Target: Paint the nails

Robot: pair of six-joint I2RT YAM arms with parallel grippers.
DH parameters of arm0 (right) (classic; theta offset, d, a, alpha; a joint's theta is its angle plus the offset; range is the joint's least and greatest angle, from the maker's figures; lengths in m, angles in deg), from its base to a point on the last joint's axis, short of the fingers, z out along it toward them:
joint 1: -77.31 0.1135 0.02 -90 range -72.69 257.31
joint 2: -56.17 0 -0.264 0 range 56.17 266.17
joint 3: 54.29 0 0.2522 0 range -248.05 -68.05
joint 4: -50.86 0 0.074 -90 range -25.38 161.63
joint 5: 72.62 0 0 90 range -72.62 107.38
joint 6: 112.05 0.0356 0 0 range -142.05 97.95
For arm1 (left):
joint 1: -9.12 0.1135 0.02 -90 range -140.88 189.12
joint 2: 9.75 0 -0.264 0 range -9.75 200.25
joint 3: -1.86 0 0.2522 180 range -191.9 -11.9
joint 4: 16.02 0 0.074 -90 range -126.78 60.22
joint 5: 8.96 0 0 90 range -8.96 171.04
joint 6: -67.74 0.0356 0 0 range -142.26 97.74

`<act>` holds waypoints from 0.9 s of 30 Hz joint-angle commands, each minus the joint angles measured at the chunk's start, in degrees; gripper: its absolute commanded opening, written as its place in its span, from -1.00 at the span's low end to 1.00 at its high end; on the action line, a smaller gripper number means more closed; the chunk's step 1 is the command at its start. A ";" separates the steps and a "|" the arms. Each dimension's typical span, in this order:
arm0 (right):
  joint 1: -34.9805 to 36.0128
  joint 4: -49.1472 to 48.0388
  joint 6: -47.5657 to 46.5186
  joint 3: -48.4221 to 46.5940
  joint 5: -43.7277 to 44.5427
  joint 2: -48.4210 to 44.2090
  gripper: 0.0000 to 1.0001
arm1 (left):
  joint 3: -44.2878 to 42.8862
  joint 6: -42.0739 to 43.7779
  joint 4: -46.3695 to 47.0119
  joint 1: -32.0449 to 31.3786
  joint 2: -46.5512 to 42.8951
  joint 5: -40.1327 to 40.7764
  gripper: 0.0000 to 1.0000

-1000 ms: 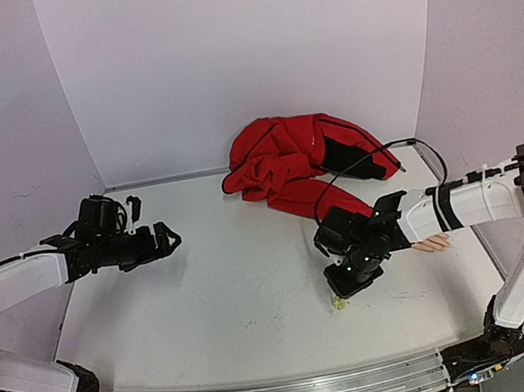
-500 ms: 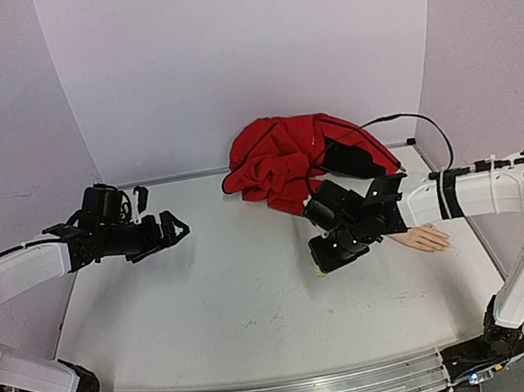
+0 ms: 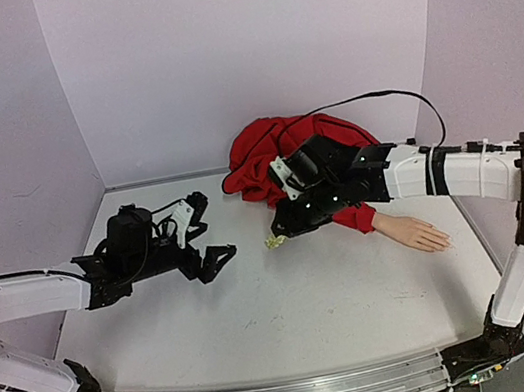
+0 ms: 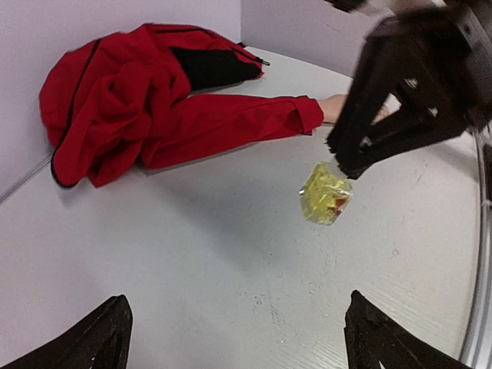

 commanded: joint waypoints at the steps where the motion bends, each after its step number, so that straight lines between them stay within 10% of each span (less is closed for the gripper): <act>1: 0.02 -0.53 -0.35 -4.70 -7.16 0.96 -1.00 | -1.73 15.36 8.05 -3.85 3.81 4.79 0.90; 27: 0.02 -0.79 1.61 -7.93 -11.47 2.95 -1.00 | -9.55 19.87 14.08 -10.96 16.66 4.37 -0.03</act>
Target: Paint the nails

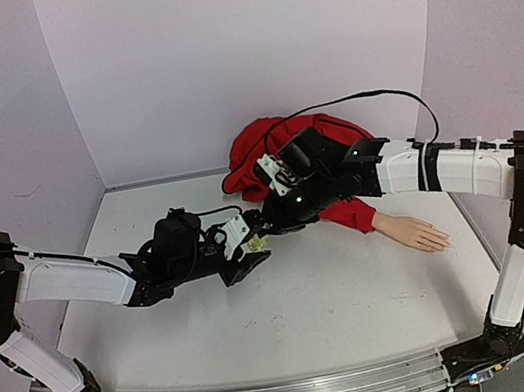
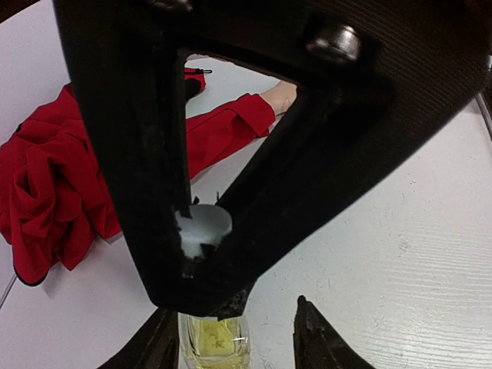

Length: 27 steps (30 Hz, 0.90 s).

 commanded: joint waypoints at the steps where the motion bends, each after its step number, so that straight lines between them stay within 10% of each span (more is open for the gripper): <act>1: 0.02 -0.51 0.58 -2.53 -0.90 0.00 -1.00 | -2.58 0.72 3.02 -0.26 -0.21 1.02 -0.07; 19: 0.02 -0.55 -4.33 -2.41 -4.45 -0.16 -1.00 | -3.63 -5.90 2.67 -0.32 -1.18 -0.63 -1.00; 24: -0.06 -1.37 -17.15 -1.94 -6.46 -1.32 -1.00 | -2.12 -11.00 1.81 -0.21 -4.56 -16.04 -1.00; 27: -1.43 -3.57 -33.42 1.11 -22.23 -2.95 -1.00 | -2.06 -15.16 1.17 0.59 -6.75 -31.52 -1.00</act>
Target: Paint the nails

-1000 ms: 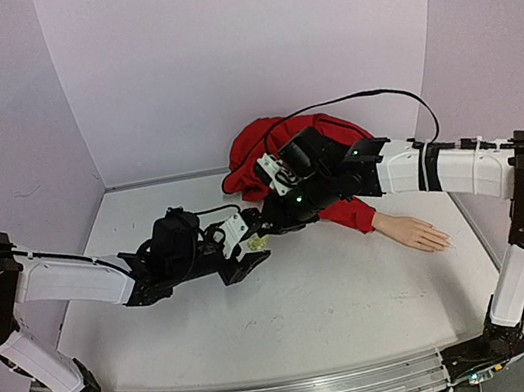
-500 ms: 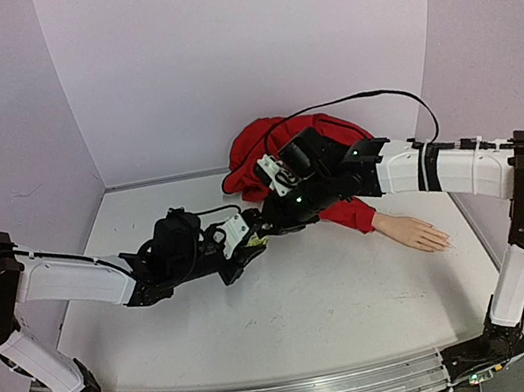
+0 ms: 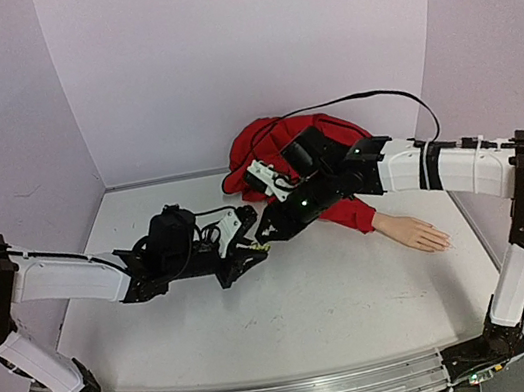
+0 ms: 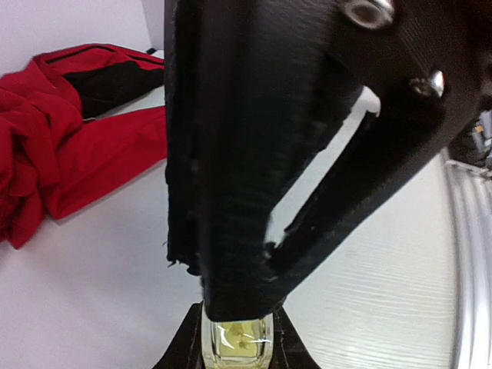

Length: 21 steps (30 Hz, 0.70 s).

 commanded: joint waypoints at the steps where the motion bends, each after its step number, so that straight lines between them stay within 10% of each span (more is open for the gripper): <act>1: -2.31 -6.04 -25.59 2.88 -24.00 -4.16 -1.00 | -2.14 -8.64 3.78 0.11 -6.08 -30.62 -1.00; 7: -8.24 -20.70 -27.27 11.52 -36.97 -9.53 -1.00 | -6.33 -19.47 3.79 1.84 -3.91 -47.48 -1.00; 15: -8.17 -17.69 -19.01 9.10 -20.26 -9.80 -0.80 | -2.72 -14.59 3.06 1.58 -7.78 -16.32 -1.00; 21: -8.22 -17.63 -9.41 11.57 -6.34 -13.15 0.09 | -3.92 -9.28 1.69 1.33 -6.73 7.81 -1.00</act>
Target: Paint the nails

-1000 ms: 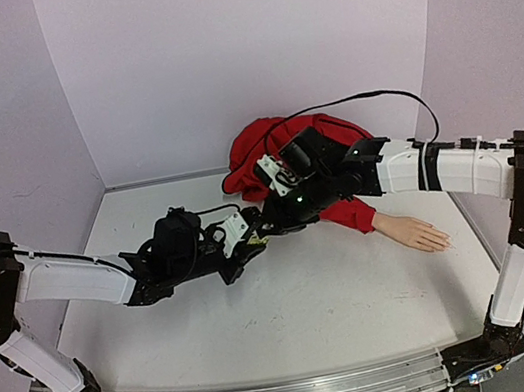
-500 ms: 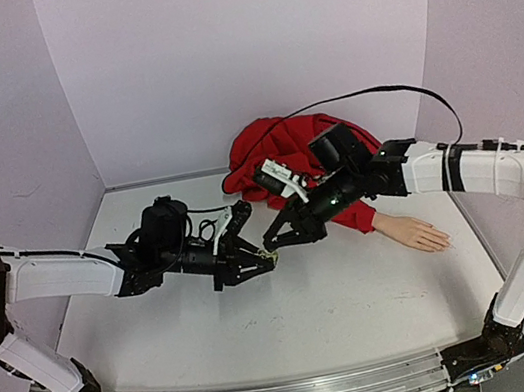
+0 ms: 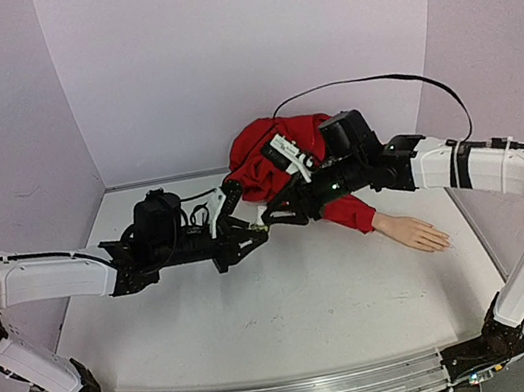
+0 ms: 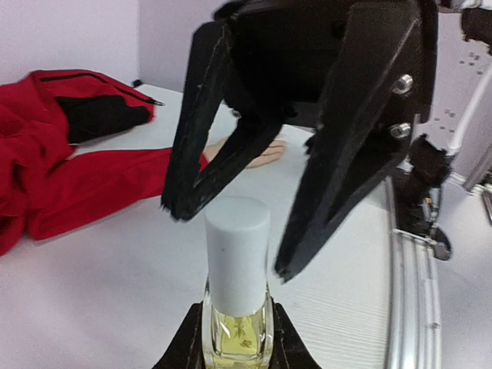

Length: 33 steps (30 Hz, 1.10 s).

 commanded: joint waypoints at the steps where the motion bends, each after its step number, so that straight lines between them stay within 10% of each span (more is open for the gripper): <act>1: -0.83 -2.16 9.08 0.83 14.64 -4.82 0.33 | -1.72 5.86 2.55 -0.50 -1.47 19.54 -1.00; 4: -0.83 -2.86 14.67 1.98 19.55 -5.95 0.95 | -3.38 7.31 2.54 -0.68 0.66 26.36 -1.00; 12: -0.79 -5.89 32.99 2.96 29.38 -5.60 0.97 | -8.61 6.94 2.47 -0.77 6.39 31.96 -1.00; 26: 4.35 -7.53 33.78 -6.65 30.81 4.66 0.47 | -11.28 7.03 -0.50 -2.28 8.97 31.56 -1.00; 33: 5.68 -7.70 33.32 -9.55 30.79 7.62 -0.19 | -11.32 6.20 -1.36 -2.82 8.63 31.82 -1.00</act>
